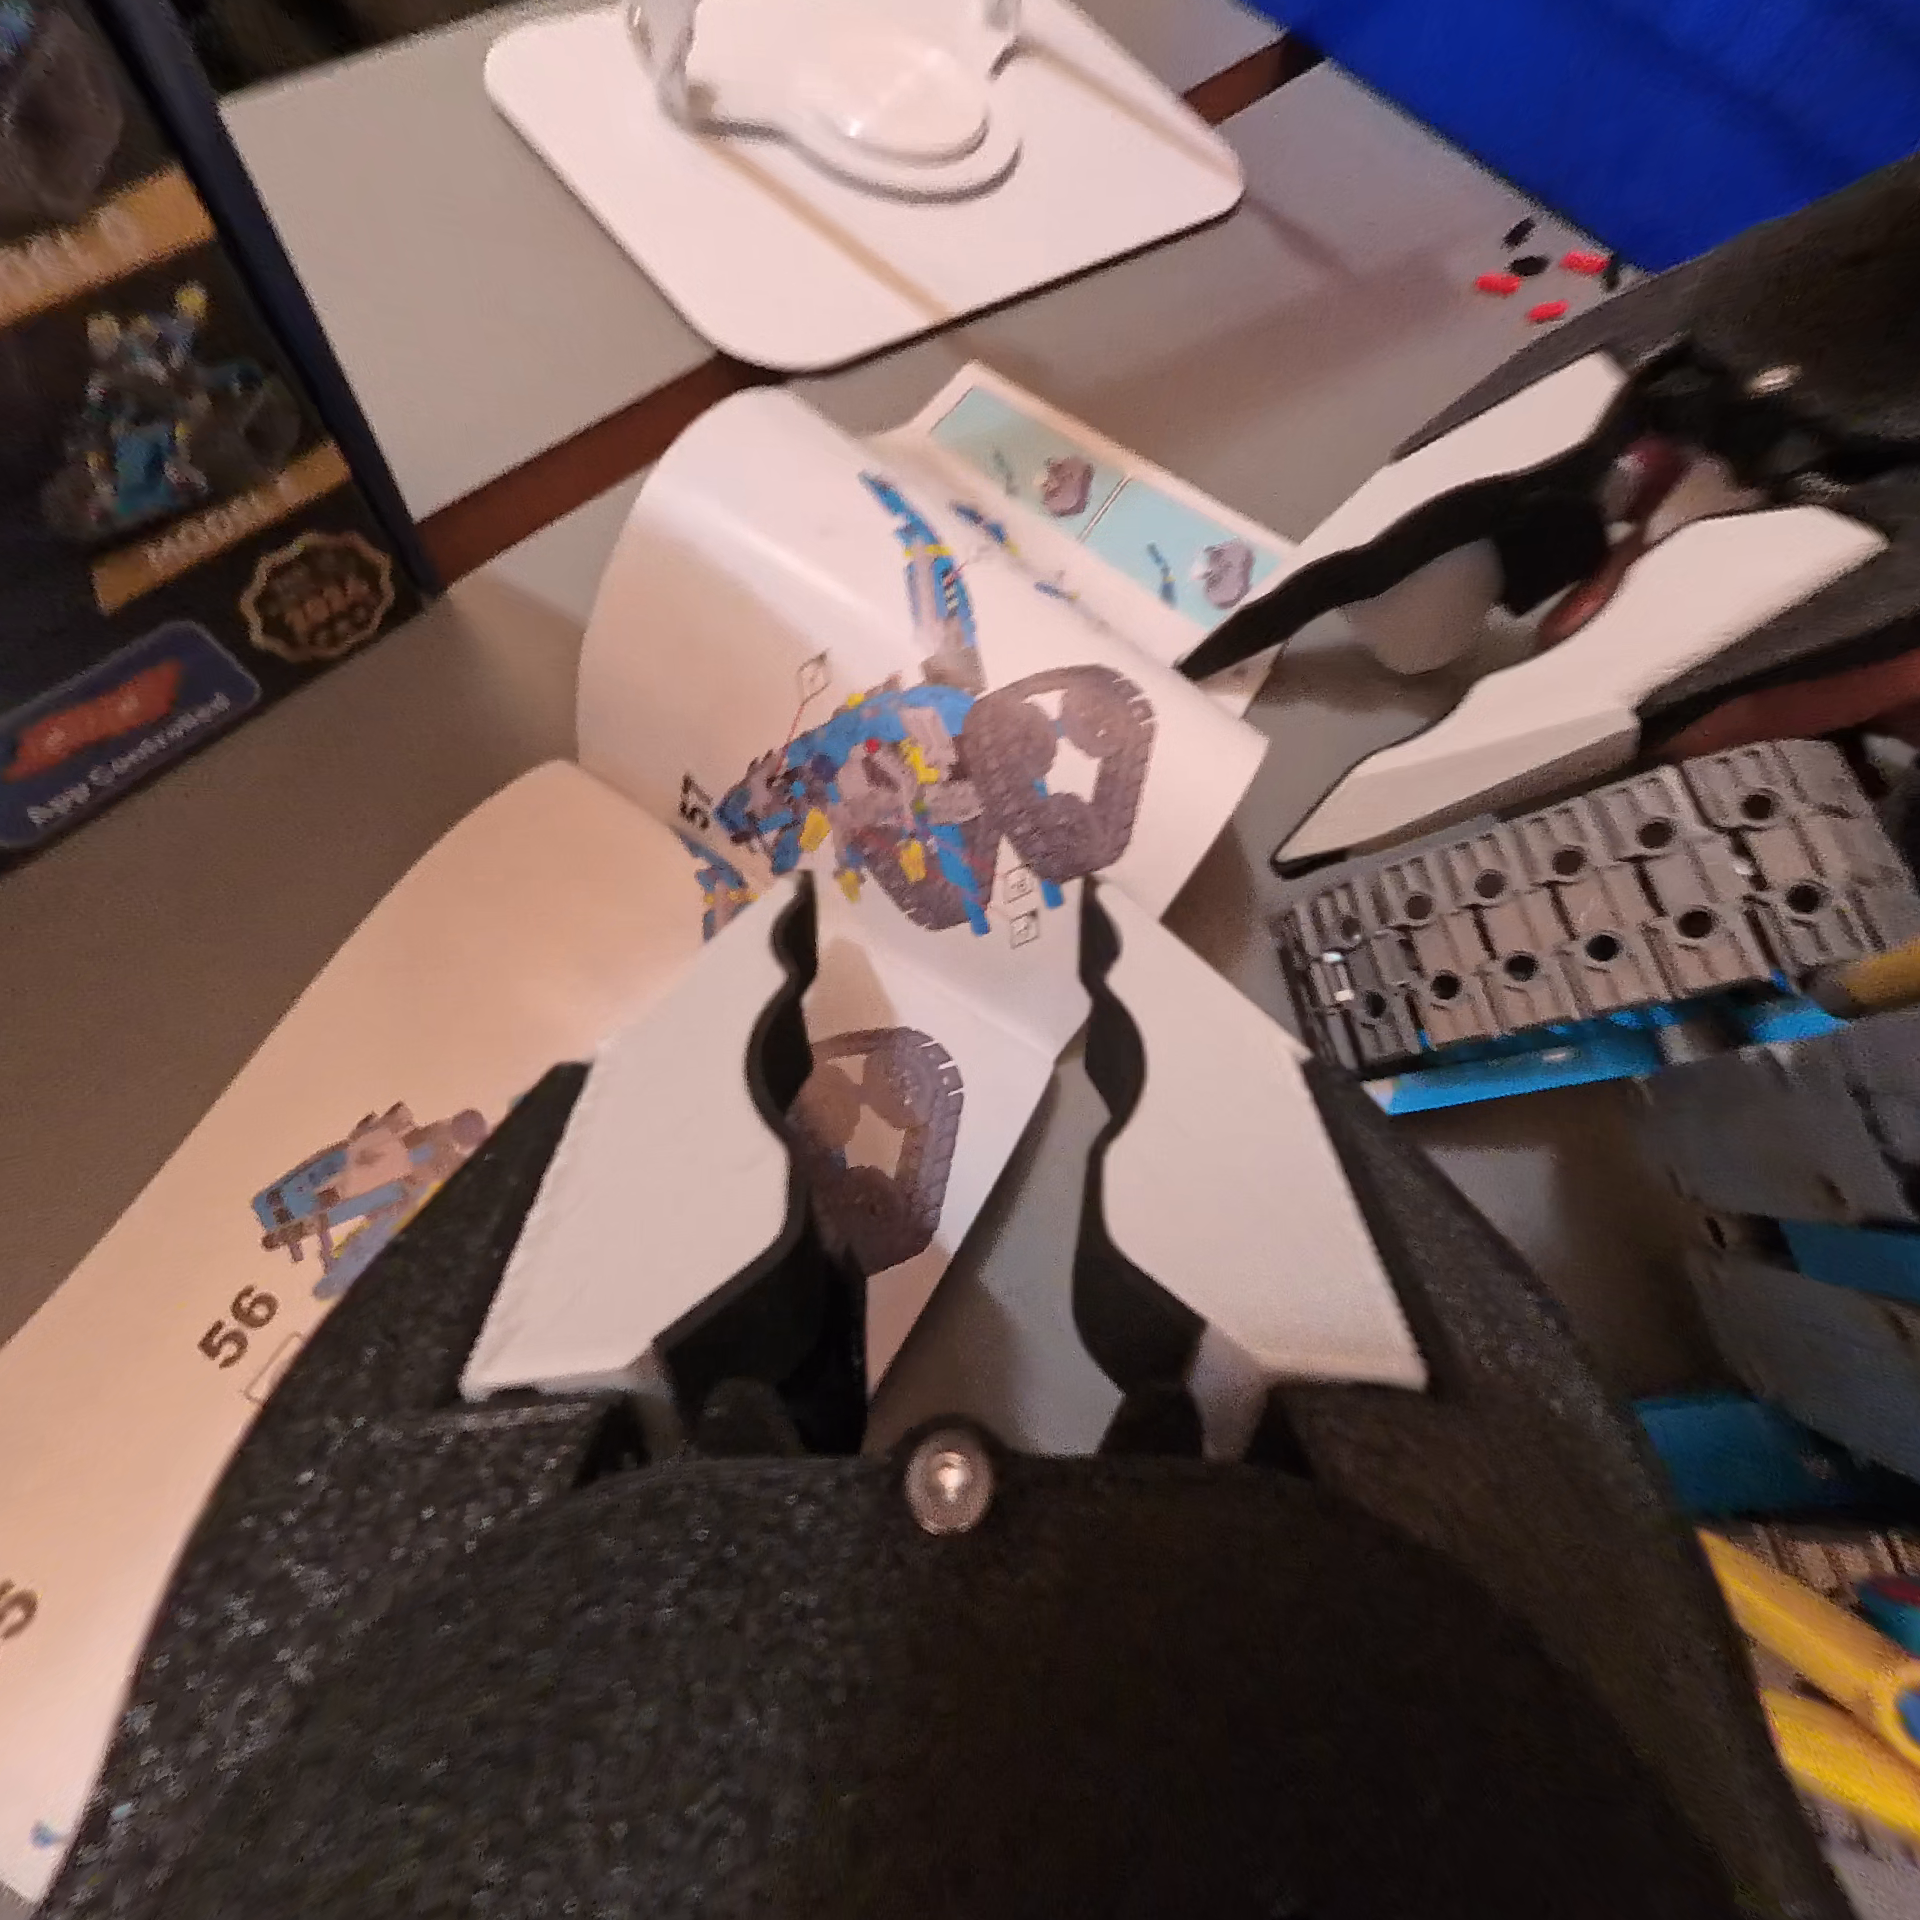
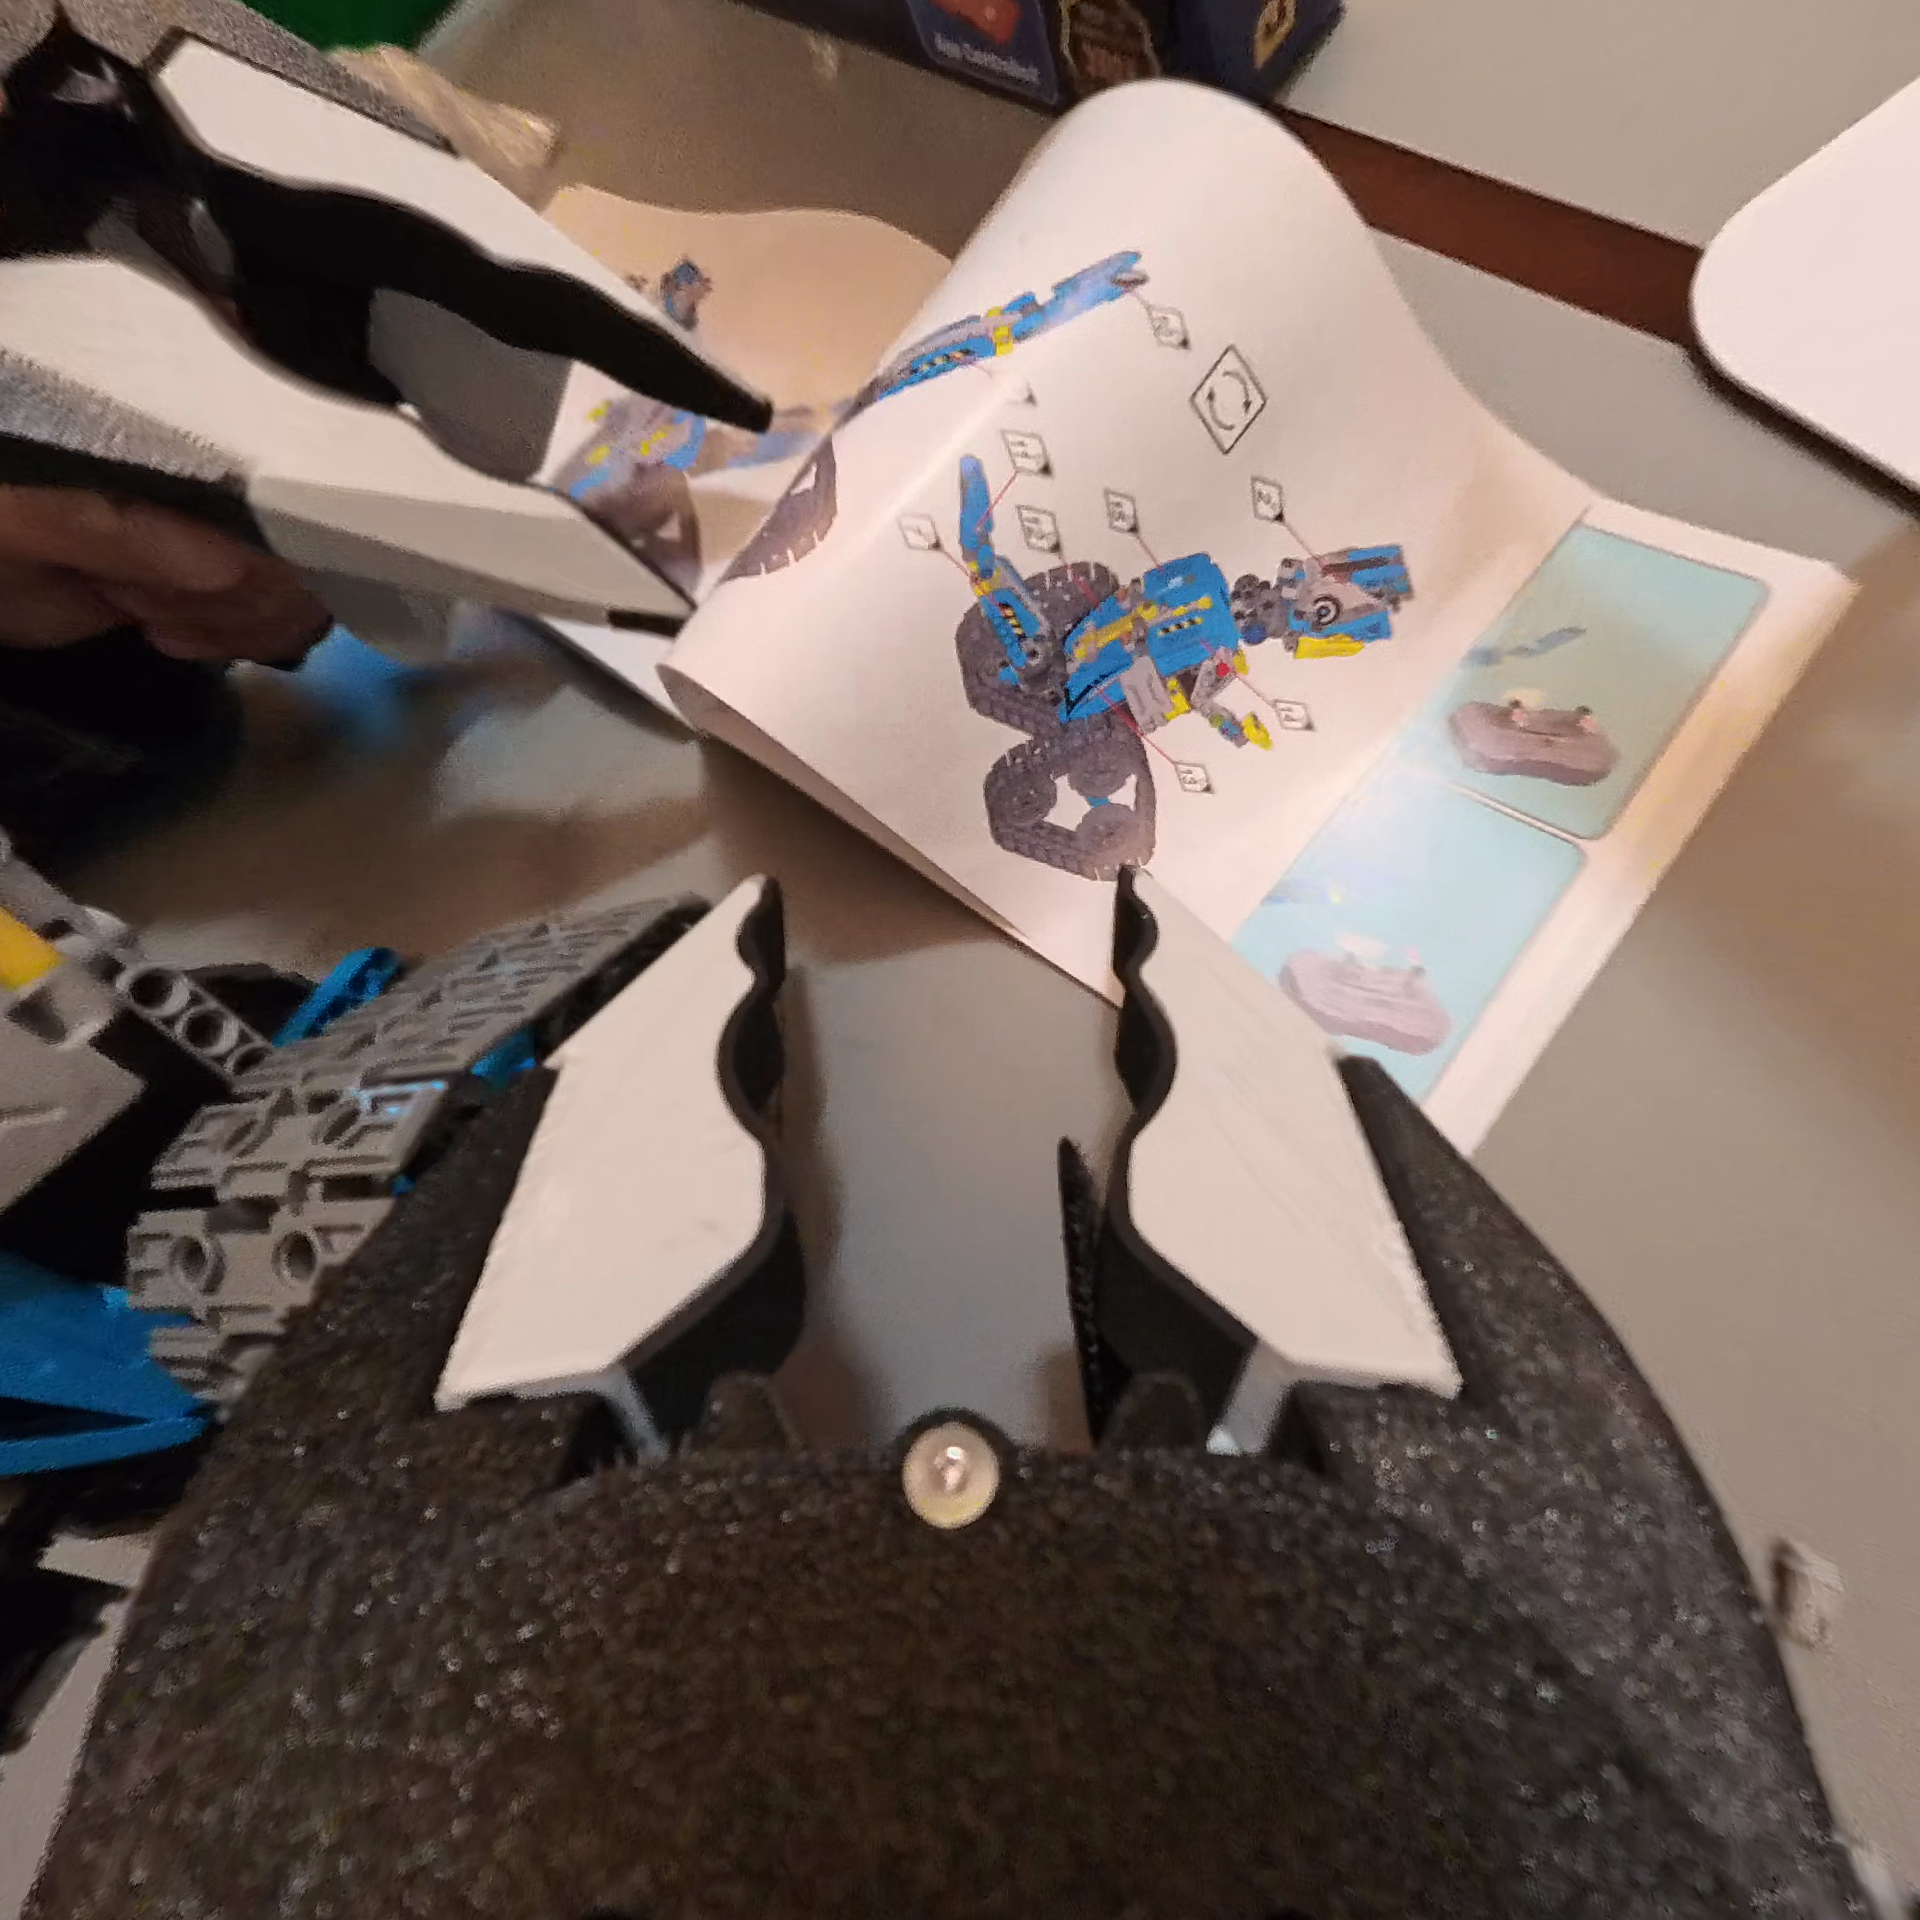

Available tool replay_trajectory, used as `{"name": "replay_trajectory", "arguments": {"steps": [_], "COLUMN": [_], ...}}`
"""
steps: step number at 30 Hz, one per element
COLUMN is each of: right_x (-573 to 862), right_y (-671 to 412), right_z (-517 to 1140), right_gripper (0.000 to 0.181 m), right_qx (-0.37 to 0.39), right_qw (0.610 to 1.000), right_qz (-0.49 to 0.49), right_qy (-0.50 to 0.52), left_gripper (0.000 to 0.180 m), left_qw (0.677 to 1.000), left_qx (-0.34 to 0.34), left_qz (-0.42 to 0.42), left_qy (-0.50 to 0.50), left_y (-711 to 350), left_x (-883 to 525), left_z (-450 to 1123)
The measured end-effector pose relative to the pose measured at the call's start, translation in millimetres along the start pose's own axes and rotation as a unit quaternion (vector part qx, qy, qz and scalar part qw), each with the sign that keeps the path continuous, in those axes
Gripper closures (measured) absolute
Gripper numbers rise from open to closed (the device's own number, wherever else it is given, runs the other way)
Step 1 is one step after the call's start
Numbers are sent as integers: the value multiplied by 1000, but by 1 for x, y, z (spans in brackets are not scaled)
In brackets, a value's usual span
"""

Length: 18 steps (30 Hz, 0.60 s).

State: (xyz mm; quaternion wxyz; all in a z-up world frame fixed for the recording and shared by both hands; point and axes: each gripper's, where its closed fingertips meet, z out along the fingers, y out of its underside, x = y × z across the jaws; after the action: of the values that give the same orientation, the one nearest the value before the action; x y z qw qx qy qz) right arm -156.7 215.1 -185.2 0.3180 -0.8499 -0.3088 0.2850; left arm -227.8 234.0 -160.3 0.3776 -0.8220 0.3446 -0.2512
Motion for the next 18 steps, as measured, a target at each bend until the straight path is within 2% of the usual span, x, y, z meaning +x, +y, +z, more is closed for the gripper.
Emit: {"name": "replay_trajectory", "arguments": {"steps": [4,8,14,18], "right_x": [-8,-19,-29,-34], "right_y": [-6,-15,-34,-52], "right_z": [7,11,11,22], "right_gripper": [122,128,140,142], "right_qx": [9,27,46,38], "right_qw": [1000,998,996,993], "right_qz": [-2,-5,-55,-88], "right_qy": [-23,-48,-53,-72], "left_gripper": [111,109,109,108], "left_qw": [999,998,997,997], "left_qx": [20,39,65,57], "left_qz": [46,47,-44,-50], "left_qy": [-14,-8,25,9], "left_y": [-8,-16,-25,-19], "left_x": [5,9,7,-2], "left_z": [-4,-6,-16,-17]}}
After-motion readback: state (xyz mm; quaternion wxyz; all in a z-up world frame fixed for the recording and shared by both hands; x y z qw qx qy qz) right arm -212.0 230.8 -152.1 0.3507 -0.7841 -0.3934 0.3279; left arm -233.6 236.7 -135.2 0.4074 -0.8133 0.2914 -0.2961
